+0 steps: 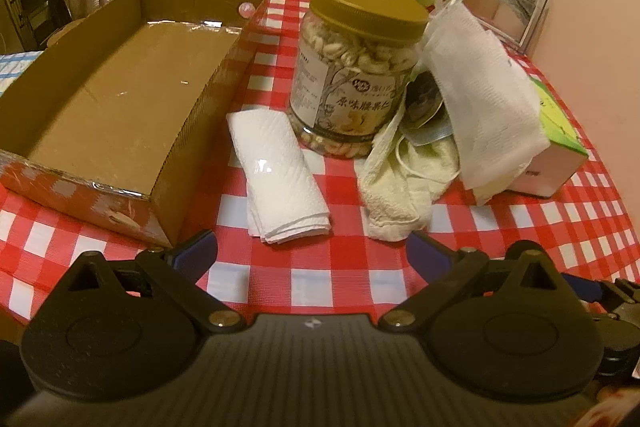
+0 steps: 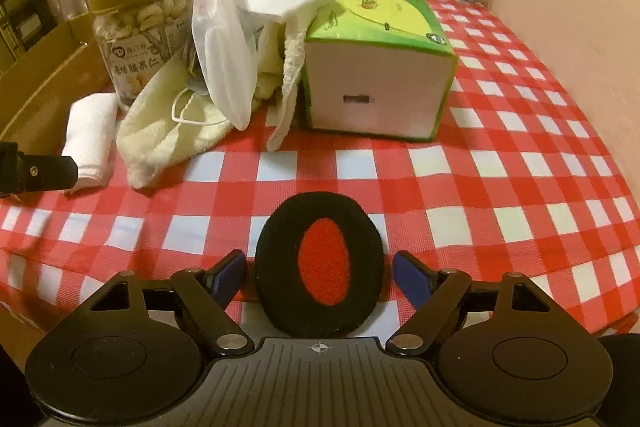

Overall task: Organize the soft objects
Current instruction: 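Grasp the folded white towel with the left tool while the right tool grasps the black-red round pad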

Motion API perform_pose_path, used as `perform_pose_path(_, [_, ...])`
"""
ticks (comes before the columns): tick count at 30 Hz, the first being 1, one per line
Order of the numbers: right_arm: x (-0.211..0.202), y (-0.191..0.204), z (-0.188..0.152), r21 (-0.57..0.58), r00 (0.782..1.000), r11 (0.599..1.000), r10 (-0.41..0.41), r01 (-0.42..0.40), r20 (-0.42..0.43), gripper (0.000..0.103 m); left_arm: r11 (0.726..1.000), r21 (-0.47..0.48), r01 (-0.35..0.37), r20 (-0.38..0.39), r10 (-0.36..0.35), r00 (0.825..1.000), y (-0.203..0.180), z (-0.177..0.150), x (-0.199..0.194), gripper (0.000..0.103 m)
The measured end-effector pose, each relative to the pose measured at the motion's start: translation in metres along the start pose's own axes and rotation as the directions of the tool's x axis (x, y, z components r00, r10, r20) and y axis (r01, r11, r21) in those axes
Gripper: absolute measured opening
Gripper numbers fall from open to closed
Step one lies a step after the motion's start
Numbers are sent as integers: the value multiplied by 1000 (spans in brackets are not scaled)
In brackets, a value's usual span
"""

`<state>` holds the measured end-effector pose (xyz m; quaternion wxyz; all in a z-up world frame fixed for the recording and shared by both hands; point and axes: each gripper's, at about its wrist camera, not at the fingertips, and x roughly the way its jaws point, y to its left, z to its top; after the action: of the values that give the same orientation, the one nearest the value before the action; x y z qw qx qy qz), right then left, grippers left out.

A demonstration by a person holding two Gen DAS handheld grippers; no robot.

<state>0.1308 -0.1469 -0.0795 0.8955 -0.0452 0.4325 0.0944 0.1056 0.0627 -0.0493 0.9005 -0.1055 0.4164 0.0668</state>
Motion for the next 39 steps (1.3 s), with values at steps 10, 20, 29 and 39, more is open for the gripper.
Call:
perform_pose_path(10, [-6,7,2,-5,998,1000,22,-22,53,63,1000,-2,-25,7,25,1000,4,-2,12,93])
perform_pose_path(20, [-8,8,8,20,994,999,39,-41,103,64,997,22,-77,83,74,994,-2,7,26,78])
perform_pose_path(29, [-6,7,10,28,994,998,50,-53,101,64,986,73,-148,86,141,986,-11,12,58,57])
perform_pose_path(39, [-14,9,11,25,991,998,59,-63,120,63,988,61,-140,82,134,988,-8,10,60,29])
